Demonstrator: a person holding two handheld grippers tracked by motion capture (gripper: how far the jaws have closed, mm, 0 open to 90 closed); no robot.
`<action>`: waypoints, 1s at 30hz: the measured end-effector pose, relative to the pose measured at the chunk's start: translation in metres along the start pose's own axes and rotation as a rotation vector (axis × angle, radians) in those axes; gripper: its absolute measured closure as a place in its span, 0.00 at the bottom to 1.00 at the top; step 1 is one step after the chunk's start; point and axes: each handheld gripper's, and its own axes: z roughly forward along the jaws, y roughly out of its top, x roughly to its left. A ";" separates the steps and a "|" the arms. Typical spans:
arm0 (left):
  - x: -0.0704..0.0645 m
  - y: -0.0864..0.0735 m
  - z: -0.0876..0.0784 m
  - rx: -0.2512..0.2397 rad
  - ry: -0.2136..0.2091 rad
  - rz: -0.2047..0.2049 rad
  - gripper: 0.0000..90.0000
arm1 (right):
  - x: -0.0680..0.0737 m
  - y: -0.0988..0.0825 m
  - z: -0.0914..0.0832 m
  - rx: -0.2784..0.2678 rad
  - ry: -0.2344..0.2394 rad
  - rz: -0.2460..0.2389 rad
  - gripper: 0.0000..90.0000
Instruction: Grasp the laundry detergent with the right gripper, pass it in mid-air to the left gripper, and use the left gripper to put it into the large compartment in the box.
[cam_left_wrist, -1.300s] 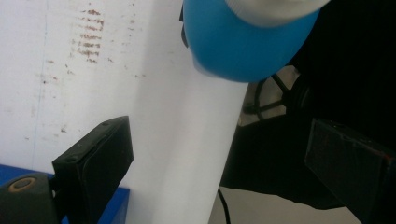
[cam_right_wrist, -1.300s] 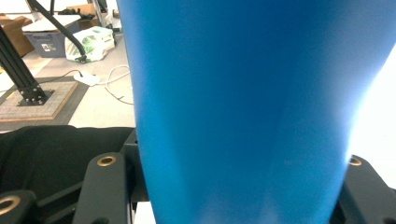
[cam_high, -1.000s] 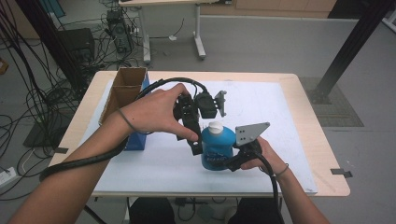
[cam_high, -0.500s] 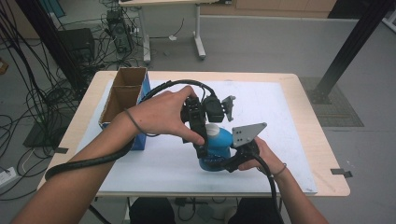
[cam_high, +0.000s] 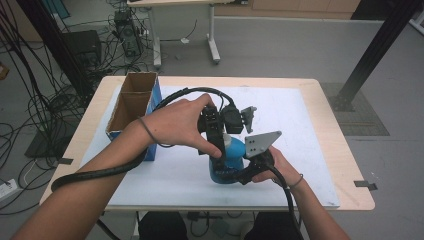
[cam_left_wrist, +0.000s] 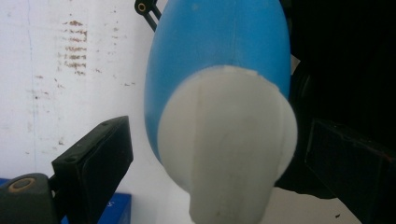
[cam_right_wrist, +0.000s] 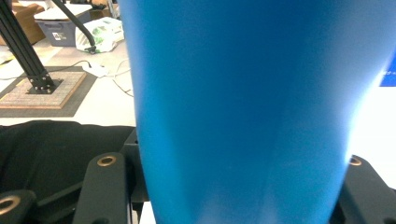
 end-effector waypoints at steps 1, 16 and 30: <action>0.000 0.000 0.001 -0.001 0.000 0.000 0.09 | 0.000 0.000 0.000 0.001 0.001 -0.003 0.46; 0.001 -0.001 0.003 -0.009 0.014 -0.009 0.08 | -0.001 0.000 0.002 -0.001 0.003 -0.002 0.46; 0.001 -0.004 0.001 -0.021 0.022 -0.016 0.08 | 0.000 0.000 0.002 -0.002 -0.001 -0.004 0.46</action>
